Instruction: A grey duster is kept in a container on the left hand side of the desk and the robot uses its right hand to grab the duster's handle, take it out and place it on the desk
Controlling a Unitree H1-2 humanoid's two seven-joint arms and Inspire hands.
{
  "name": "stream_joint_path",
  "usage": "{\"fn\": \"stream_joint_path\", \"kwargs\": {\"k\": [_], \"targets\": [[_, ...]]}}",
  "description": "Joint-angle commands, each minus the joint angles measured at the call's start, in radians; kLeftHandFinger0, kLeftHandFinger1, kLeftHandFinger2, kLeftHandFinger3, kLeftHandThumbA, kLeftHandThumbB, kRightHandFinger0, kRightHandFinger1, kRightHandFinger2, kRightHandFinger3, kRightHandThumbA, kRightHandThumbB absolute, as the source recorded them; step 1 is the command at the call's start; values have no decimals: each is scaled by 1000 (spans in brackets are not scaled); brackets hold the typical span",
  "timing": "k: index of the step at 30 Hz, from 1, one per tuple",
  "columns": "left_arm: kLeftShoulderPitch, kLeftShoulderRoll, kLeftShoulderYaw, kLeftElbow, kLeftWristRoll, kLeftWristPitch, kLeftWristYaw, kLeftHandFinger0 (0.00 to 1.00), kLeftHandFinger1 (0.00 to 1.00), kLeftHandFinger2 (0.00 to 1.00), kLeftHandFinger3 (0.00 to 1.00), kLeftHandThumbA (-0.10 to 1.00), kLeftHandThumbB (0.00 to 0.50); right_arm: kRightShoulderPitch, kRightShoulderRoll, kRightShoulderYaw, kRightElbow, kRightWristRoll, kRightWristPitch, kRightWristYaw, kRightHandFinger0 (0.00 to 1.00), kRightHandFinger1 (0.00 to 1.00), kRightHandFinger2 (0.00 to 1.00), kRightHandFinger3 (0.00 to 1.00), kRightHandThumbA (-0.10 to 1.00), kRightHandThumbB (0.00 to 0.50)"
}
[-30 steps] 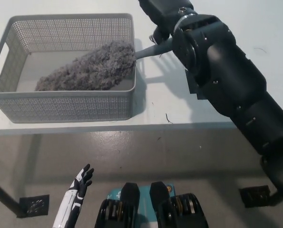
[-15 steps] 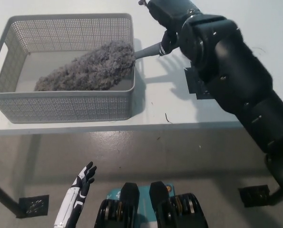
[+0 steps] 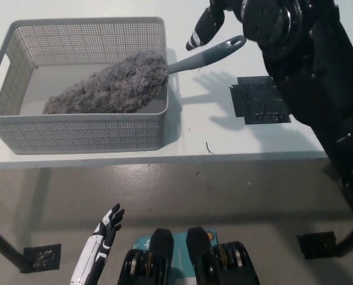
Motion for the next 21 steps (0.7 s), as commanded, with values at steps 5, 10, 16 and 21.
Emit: {"fn": "stream_joint_path", "kwargs": {"k": [5, 10, 16, 21], "targets": [[3, 11, 3, -22, 5, -45, 2, 1000, 1000, 1000, 1000, 1000, 177, -6, -22, 91, 94, -38, -1, -39, 1000, 1000, 1000, 1000, 1000, 500], [-2, 12, 2, -23, 1, -45, 2, 1000, 1000, 1000, 1000, 1000, 164, -5, -17, 136, 191, -56, 3, -74, 1000, 1000, 1000, 1000, 1000, 500], [1, 9, 4, -27, 13, -45, 0, 1000, 1000, 1000, 1000, 1000, 172, -8, -8, 161, 275, -64, -7, -132, 1000, 1000, 1000, 1000, 1000, 500], [2, 10, 3, -26, 12, -45, -9, 1000, 1000, 1000, 1000, 1000, 183, -33, 5, 189, 376, -79, -33, -198, 1000, 1000, 1000, 1000, 1000, 500]]}}
